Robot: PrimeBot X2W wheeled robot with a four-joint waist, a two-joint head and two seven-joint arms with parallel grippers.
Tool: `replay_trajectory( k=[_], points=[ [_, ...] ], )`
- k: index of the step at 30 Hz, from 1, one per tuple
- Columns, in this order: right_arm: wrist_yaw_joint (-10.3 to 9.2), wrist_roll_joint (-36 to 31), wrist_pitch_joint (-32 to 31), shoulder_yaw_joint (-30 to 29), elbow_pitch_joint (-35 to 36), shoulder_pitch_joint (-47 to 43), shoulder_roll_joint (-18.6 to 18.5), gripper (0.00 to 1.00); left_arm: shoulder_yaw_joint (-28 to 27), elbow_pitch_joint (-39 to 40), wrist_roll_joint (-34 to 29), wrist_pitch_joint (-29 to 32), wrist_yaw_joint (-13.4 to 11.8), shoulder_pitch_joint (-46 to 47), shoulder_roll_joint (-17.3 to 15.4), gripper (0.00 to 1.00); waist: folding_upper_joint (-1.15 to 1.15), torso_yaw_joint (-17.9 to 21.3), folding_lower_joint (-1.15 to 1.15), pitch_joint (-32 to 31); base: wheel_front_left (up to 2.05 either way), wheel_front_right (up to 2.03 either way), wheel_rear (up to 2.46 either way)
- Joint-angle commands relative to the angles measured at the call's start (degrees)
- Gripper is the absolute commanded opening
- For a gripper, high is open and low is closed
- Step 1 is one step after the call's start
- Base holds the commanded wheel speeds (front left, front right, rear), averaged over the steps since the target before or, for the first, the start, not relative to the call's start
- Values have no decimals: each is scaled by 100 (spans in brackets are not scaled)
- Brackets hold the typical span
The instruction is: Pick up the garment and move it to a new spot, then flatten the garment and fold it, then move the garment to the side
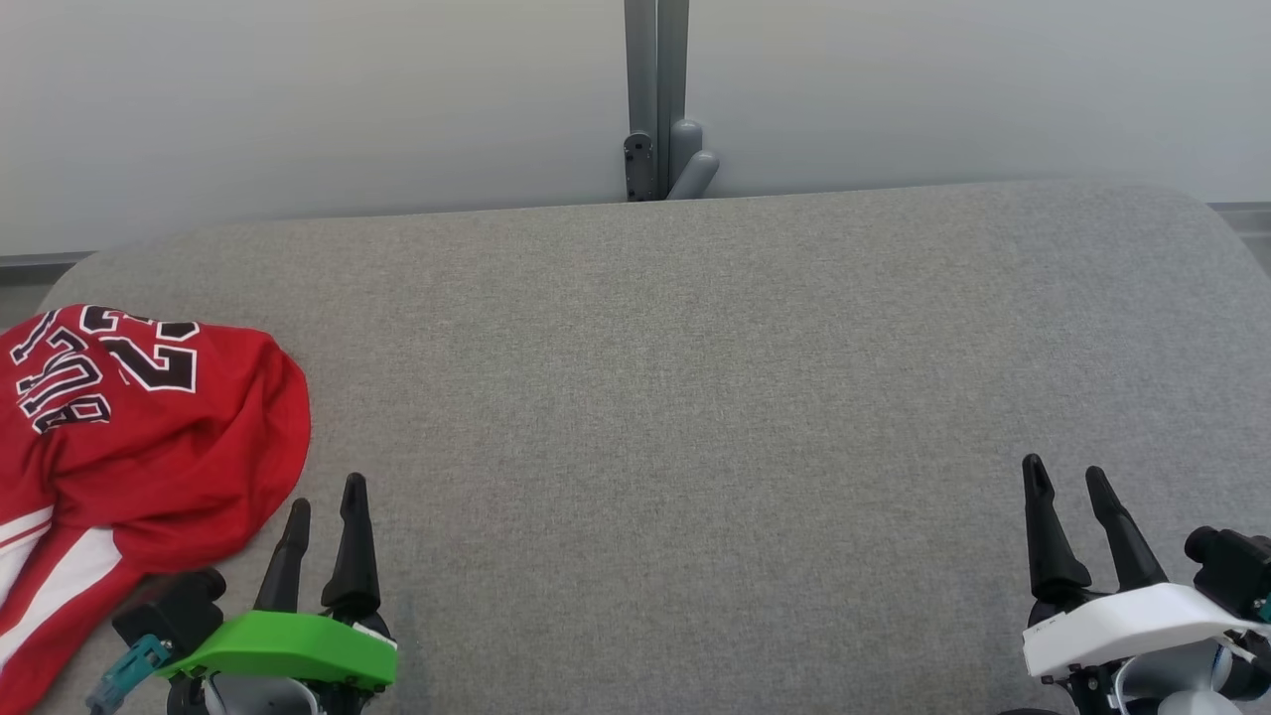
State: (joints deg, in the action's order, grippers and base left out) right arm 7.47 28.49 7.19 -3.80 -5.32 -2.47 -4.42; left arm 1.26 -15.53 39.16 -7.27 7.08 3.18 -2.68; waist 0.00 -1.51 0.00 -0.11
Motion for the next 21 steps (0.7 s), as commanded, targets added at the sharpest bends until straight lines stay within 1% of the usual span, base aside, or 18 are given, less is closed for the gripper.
replay_trajectory(
  k=[1,14,21],
  points=[
    [2,-237,71,-7,104,-27,-47,100,4,7,-216,-76,31,20,-23,100,0,-4,0,3,0,0,0],
    [3,-1001,270,-13,158,-136,-5,100,72,-142,-1013,-270,40,-12,-51,100,0,-32,0,16,0,0,0],
    [2,-1318,349,-71,189,-178,22,100,121,-188,-1305,-353,41,-37,-89,100,0,-51,0,19,0,0,0]
  ],
)
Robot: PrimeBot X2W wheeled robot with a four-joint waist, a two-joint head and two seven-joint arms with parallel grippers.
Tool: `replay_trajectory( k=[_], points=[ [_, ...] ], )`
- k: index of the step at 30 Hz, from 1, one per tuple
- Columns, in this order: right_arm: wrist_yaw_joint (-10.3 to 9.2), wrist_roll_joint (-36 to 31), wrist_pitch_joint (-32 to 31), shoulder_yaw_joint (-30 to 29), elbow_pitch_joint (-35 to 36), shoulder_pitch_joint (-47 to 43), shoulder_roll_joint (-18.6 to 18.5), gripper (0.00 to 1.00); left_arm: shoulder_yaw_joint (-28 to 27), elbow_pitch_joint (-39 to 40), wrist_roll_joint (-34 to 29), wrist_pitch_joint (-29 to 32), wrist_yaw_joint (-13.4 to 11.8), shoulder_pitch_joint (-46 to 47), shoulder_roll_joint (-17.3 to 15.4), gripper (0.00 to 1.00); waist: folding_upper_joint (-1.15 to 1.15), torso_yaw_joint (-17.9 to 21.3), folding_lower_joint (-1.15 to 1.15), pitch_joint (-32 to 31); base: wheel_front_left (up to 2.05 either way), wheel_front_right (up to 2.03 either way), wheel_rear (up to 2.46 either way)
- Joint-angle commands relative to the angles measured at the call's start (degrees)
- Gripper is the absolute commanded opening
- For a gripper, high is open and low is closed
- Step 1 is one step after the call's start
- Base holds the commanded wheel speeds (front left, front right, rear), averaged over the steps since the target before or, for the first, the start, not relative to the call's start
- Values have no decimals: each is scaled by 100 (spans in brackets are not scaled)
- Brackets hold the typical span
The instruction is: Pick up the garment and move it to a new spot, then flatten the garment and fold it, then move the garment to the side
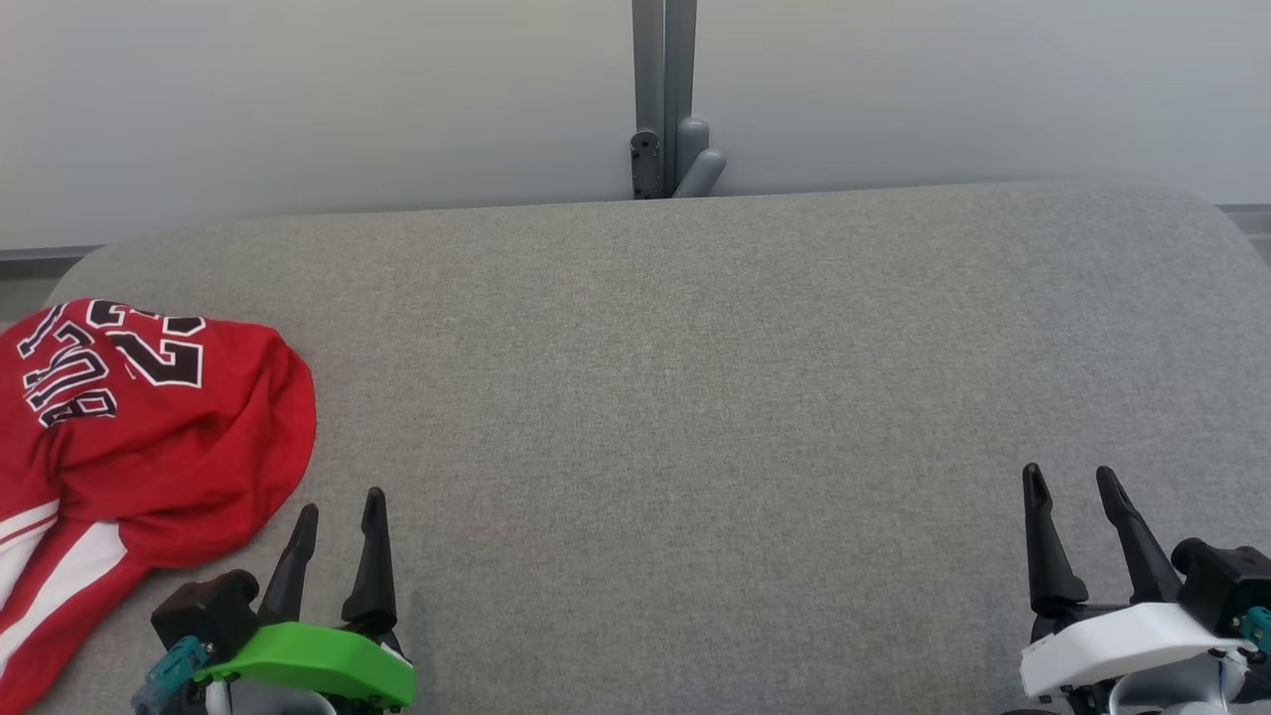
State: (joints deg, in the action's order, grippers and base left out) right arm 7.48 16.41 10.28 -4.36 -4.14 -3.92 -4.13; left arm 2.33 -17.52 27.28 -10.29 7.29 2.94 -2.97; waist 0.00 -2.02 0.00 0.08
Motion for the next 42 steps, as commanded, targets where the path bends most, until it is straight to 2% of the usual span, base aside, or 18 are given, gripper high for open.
replay_trajectory(
  k=[1,23,42],
  points=[
    [1,-167,52,-22,78,-37,-7,100,15,0,-160,-58,21,-20,-73,100,0,-3,0,0,0,0,0],
    [2,-1071,323,-208,105,-116,5,100,15,-174,-1132,-322,26,-26,-140,100,0,-18,0,7,0,0,0],
    [2,-1398,500,-316,23,-234,50,100,-63,-206,-1803,-502,26,-129,-134,100,0,-64,0,-21,0,0,0]
  ],
)
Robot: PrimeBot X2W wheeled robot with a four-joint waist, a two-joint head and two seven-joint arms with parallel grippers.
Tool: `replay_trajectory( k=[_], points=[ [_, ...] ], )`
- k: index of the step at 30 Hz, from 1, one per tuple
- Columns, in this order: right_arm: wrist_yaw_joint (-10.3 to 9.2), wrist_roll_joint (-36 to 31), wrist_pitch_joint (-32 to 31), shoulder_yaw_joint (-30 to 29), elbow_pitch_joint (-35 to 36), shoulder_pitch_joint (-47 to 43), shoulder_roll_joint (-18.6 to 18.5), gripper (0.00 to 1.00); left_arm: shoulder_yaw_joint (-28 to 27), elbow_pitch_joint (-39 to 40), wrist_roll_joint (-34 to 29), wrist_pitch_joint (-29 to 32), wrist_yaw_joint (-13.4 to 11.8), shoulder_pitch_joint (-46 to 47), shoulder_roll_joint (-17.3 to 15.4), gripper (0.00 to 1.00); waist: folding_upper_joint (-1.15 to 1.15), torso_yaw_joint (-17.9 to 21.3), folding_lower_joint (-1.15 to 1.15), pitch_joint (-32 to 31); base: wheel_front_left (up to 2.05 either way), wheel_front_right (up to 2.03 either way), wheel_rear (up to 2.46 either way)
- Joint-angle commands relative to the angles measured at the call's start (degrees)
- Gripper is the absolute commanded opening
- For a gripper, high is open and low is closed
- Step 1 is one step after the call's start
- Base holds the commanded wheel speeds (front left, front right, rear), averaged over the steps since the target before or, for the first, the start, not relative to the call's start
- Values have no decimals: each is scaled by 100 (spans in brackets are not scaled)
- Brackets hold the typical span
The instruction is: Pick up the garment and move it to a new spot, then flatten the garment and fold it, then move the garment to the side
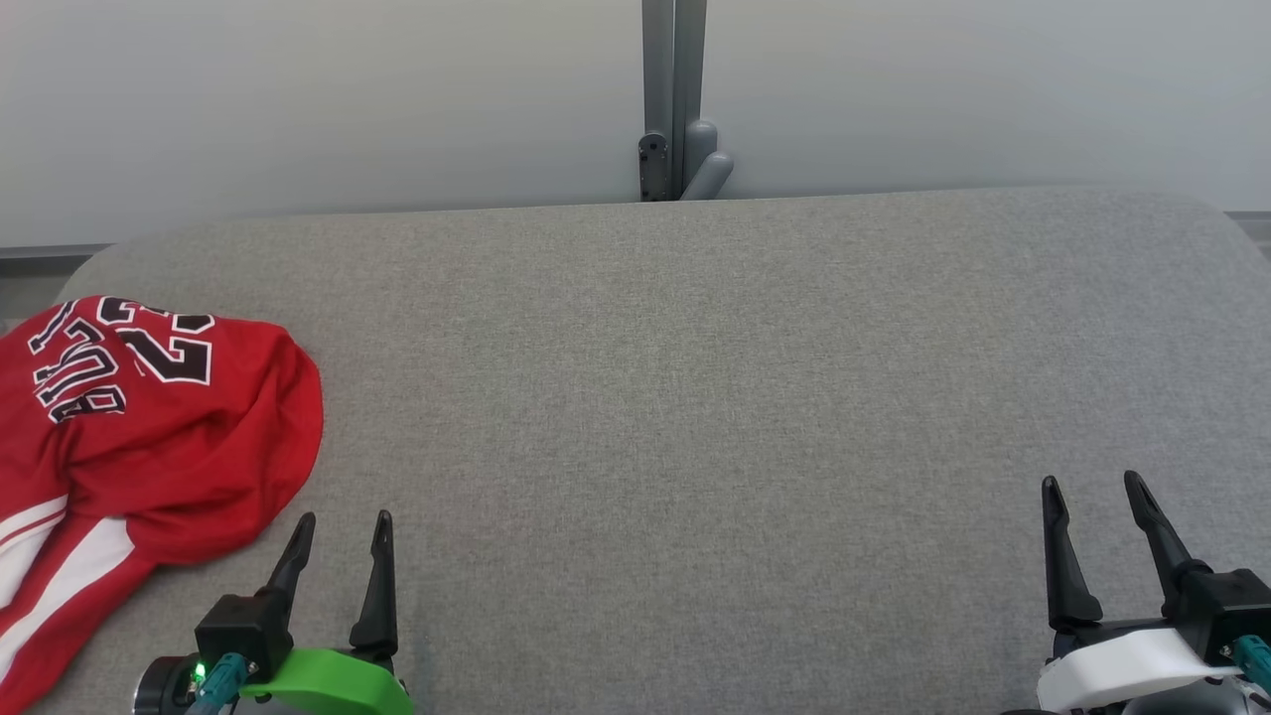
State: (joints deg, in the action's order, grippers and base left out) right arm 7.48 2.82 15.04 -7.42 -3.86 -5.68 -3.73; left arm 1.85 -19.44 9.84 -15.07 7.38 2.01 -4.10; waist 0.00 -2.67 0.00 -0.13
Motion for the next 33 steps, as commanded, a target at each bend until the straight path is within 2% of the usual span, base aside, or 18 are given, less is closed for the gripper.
replay_trajectory(
  k=[1,21,26,28,33],
  points=[
    [1,-20,22,-10,-11,-62,10,100,-22,-10,-37,-14,17,-40,-18,100,0,10,0,-1,0,0,0],
    [1,103,21,-26,-66,-98,-34,100,-57,-64,51,-9,17,7,29,100,0,5,0,4,0,0,0],
    [1,123,21,68,-85,-116,-24,100,-46,-77,67,-9,17,95,32,100,0,-398,0,-6,0,0,0],
    [1,139,21,117,-92,-100,-12,100,-76,-81,75,-9,17,79,31,100,0,-800,0,-18,0,0,0],
    [1,156,21,284,-118,-40,-1,100,-316,-98,104,-9,12,-79,24,100,0,-1501,0,-58,0,0,0]
  ],
)
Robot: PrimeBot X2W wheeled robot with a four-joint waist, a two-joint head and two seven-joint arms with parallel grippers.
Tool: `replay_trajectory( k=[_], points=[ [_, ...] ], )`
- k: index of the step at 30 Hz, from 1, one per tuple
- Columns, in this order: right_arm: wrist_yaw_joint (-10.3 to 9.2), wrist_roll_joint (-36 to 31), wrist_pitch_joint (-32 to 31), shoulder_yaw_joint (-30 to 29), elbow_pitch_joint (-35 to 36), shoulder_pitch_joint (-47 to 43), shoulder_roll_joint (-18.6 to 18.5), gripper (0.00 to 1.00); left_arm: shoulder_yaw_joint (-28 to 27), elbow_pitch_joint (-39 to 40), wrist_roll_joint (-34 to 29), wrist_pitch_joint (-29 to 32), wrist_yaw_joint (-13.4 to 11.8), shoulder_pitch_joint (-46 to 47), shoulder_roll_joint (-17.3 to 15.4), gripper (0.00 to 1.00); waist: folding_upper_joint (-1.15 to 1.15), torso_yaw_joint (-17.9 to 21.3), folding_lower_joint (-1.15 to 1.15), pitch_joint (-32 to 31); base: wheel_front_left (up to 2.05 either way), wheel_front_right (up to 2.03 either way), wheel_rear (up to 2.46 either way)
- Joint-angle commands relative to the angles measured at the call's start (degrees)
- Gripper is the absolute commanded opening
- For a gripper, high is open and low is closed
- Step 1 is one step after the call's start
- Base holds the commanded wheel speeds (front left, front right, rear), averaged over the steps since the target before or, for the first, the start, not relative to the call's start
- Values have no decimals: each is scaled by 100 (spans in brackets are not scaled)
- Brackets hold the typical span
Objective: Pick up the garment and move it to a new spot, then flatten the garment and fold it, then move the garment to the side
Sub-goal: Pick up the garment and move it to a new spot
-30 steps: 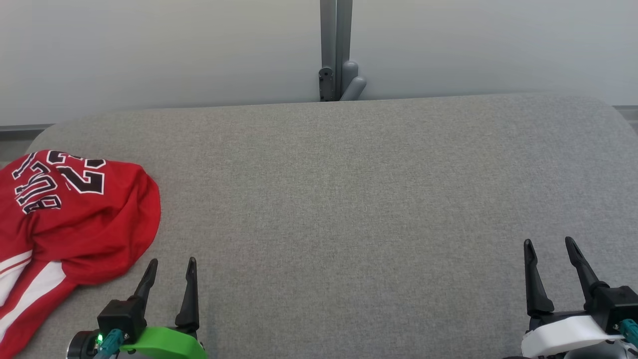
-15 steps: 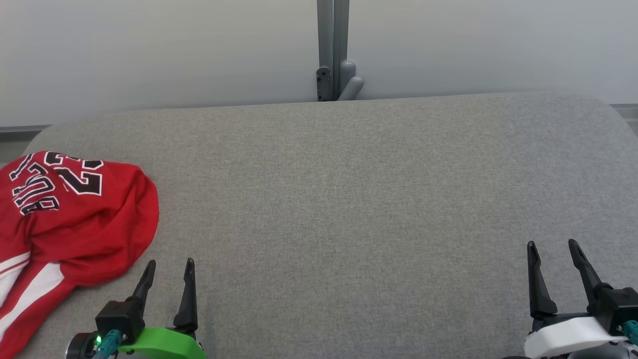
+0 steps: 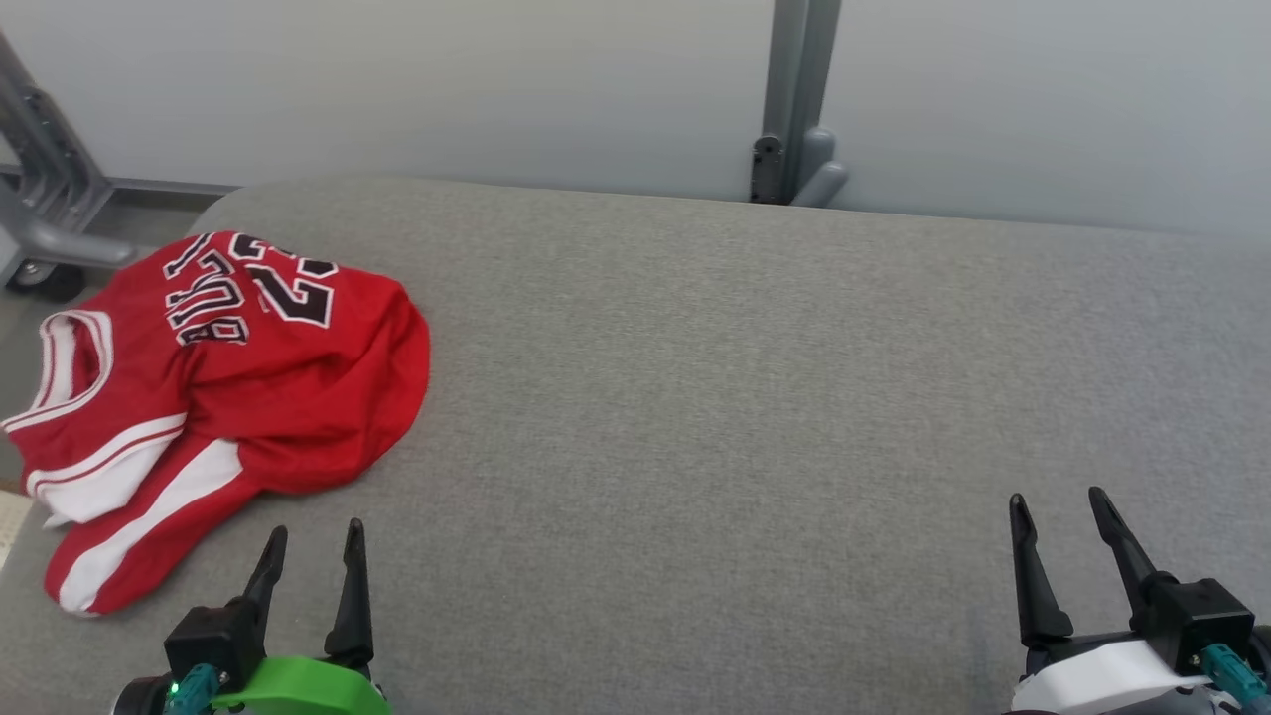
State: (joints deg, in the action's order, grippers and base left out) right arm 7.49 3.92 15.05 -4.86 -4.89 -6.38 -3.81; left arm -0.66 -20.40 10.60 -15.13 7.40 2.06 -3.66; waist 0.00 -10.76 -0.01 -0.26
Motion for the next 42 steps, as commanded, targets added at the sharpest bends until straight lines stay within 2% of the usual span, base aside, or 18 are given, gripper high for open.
replay_trajectory(
  k=[1,6,11,19,23,27,31,35,42],
  points=[
    [0,47,20,94,-26,39,5,100,-146,10,48,-2,8,-130,-19,100,0,-803,1,-58,0,0,0],
    [0,69,19,206,-48,24,-36,100,-441,46,62,-2,9,-325,-1,100,0,-1261,1,-73,0,0,0],
    [0,91,19,264,-61,55,-80,100,-581,103,66,-2,11,-385,19,100,0,-1366,1,-22,0,0,0],
    [0,88,19,312,3,179,-205,100,-560,243,153,-2,12,-47,57,100,0,-1149,1,371,0,0,0],
    [0,5,19,277,164,429,-487,100,-292,137,431,-2,12,680,79,100,0,-914,1,1179,0,0,0],
    [0,-21,19,292,294,704,-771,100,107,-404,1002,-1,13,1604,80,100,0,-739,1,1902,0,0,0],
    [-1,-10,19,266,379,885,-930,100,442,-1206,1187,123,13,2679,68,100,0,-582,1,2435,0,0,0],
    [-1,22,20,314,383,1001,-969,100,515,-1965,1308,288,6,3557,-140,100,0,-410,1,2661,0,0,0],
    [-1,74,19,476,418,1021,-900,100,328,-3222,1367,746,-239,4626,-555,100,0,-80,1,2734,0,0,0]
  ],
)
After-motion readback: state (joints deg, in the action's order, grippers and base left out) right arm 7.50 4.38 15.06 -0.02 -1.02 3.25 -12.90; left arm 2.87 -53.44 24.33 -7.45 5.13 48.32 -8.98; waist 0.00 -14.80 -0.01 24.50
